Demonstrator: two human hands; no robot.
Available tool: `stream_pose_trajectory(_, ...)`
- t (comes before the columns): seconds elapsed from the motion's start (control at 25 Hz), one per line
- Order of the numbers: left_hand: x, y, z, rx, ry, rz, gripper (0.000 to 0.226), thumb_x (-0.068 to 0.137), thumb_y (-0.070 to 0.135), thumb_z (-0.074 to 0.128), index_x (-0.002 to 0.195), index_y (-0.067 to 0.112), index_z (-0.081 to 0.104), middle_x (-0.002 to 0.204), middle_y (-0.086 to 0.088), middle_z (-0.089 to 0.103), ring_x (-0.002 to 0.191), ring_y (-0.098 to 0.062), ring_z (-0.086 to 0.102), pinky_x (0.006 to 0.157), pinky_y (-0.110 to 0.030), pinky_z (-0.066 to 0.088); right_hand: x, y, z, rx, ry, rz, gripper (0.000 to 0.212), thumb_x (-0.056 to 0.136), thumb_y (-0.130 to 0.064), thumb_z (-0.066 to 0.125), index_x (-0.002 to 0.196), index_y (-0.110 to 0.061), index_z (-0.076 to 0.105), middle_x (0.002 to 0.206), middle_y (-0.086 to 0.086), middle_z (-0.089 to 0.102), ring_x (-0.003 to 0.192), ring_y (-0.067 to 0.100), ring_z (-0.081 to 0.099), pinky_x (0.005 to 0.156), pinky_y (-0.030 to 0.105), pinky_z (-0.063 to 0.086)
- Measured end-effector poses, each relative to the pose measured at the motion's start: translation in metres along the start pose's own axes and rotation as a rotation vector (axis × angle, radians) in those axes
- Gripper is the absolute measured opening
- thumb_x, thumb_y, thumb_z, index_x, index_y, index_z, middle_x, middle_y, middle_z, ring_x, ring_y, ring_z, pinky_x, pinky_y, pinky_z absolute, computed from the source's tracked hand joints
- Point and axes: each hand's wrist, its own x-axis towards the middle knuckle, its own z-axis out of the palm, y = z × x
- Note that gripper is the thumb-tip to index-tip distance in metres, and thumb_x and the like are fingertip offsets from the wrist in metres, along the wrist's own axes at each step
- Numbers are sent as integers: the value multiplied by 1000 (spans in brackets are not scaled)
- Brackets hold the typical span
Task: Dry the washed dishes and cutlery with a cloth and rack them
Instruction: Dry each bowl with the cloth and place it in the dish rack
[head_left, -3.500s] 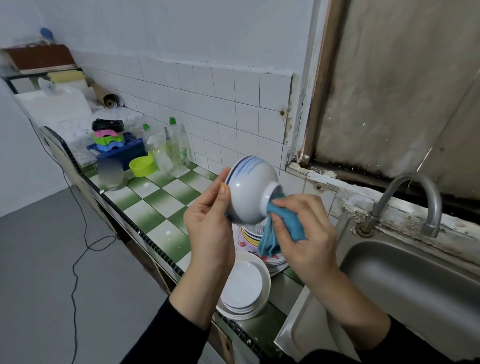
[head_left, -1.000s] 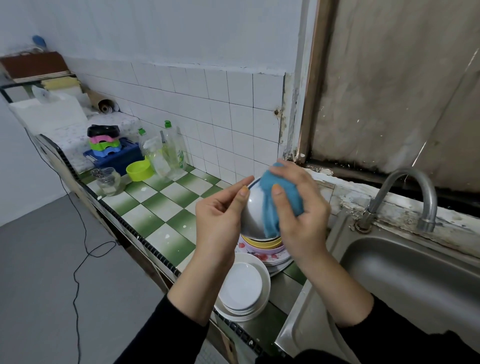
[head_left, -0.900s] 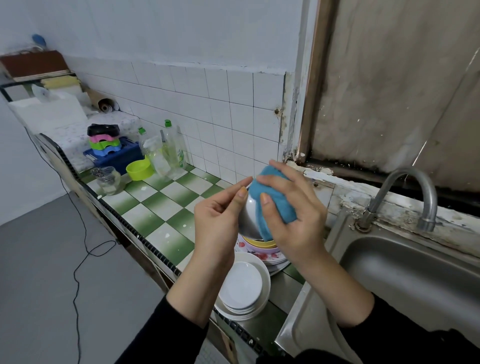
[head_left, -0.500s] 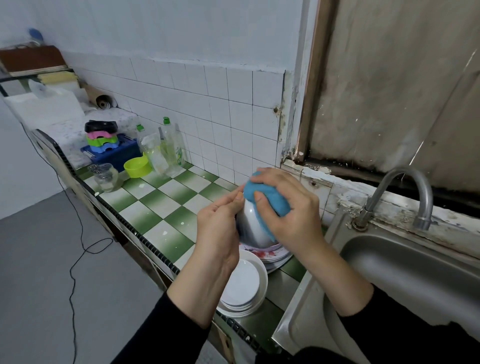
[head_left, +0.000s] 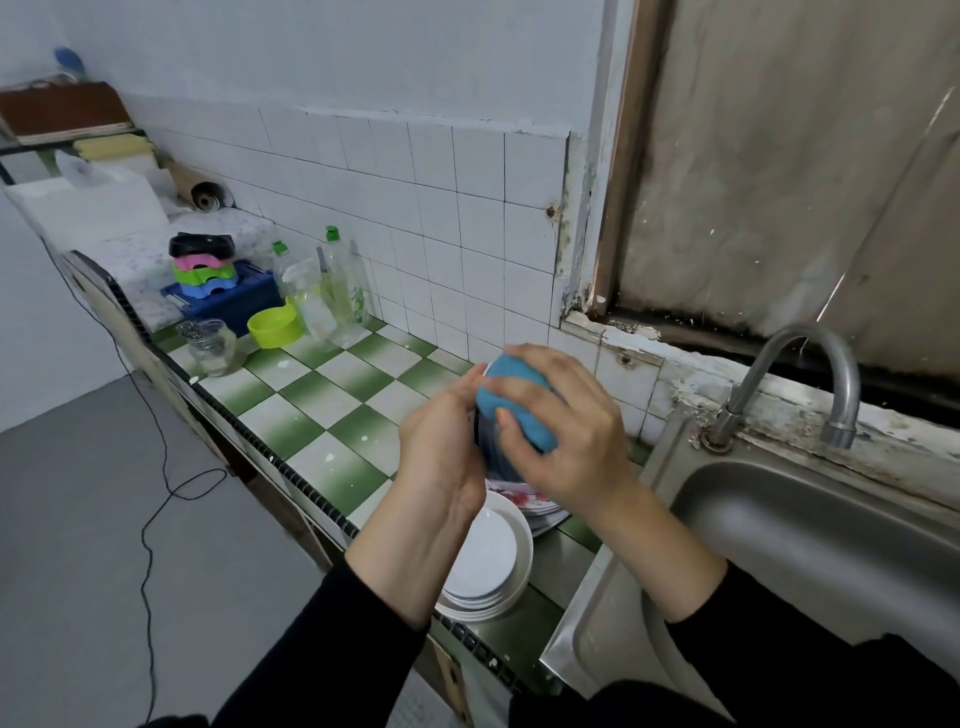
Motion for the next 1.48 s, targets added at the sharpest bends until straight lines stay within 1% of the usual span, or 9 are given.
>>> stream_pose_trajectory(0.28, 4, 5, 7, -116, -4, 132, 27, 95, 13, 54, 120, 5, 62, 128, -16, 62, 105, -27, 63, 86, -40, 53, -47, 8, 14, -33, 140, -103, 22, 96, -25, 52, 117, -20, 56, 147, 11, 37, 136, 38, 36, 107, 56, 36)
stream_pose_trajectory(0.4, 7, 4, 10, -139, -51, 137, 29, 93, 19, 57, 120, 9, 62, 131, -14, 61, 121, -29, 58, 94, -44, 50, -47, 0, 20, 198, 282, 121, 29, 101, -29, 43, 129, -27, 45, 157, 3, 23, 143, 35, 24, 114, 51, 27)
stream_pose_trajectory(0.52, 5, 5, 9, -142, -111, 178, 28, 88, 21, 61, 114, 10, 65, 126, -11, 64, 120, -28, 59, 103, -50, 45, -30, -13, 16, 488, 488, 412, 36, 100, -27, 42, 135, -30, 43, 146, -1, 42, 136, 30, 38, 111, 42, 35)
stream_pose_trajectory(0.6, 1, 10, 5, -75, -154, 244, 22, 81, 22, 62, 100, 13, 69, 108, -5, 71, 103, -22, 66, 95, -43, 51, -10, -15, 4, 693, 596, 706, 32, 92, -28, 46, 124, -28, 52, 128, -11, 59, 121, 20, 53, 103, 36, 45)
stream_pose_trajectory(0.76, -8, 14, 0, 205, -221, 523, 15, 78, 21, 64, 85, 23, 77, 86, 7, 75, 84, -6, 67, 77, -25, 55, 25, 1, -11, 808, 519, 1080, 26, 83, -29, 51, 105, -25, 64, 117, 6, 65, 107, 18, 62, 91, 32, 51)
stream_pose_trajectory(0.92, -10, 9, 2, 401, -219, 702, 23, 89, 1, 60, 93, 21, 72, 79, 16, 73, 80, 5, 65, 71, -11, 48, 36, 0, -14, 713, 372, 999, 22, 84, -28, 52, 102, -29, 64, 115, 1, 65, 107, 16, 61, 93, 32, 49)
stream_pose_trajectory(1.12, 1, -1, -1, 383, -169, 655, 20, 88, -1, 61, 96, 14, 72, 83, 8, 75, 79, -1, 67, 74, -16, 52, 16, -14, -6, 386, 158, 440, 27, 89, -21, 54, 116, -21, 60, 119, 1, 61, 115, 13, 56, 101, 27, 44)
stream_pose_trajectory(1.32, -1, -4, 0, 341, -162, 608, 19, 89, 3, 61, 94, 17, 72, 83, 12, 75, 77, 3, 66, 64, -11, 49, 38, 14, 1, 647, 377, 1076, 21, 91, -14, 55, 91, -31, 68, 97, -11, 68, 95, 7, 62, 86, 29, 48)
stream_pose_trajectory(1.48, -3, 0, 4, 268, -141, 629, 22, 87, -2, 62, 97, 16, 71, 88, 9, 75, 86, -2, 68, 81, -18, 54, 44, -7, 3, 433, 276, 676, 22, 88, -18, 55, 107, -19, 66, 110, -5, 66, 105, 6, 60, 93, 23, 47)
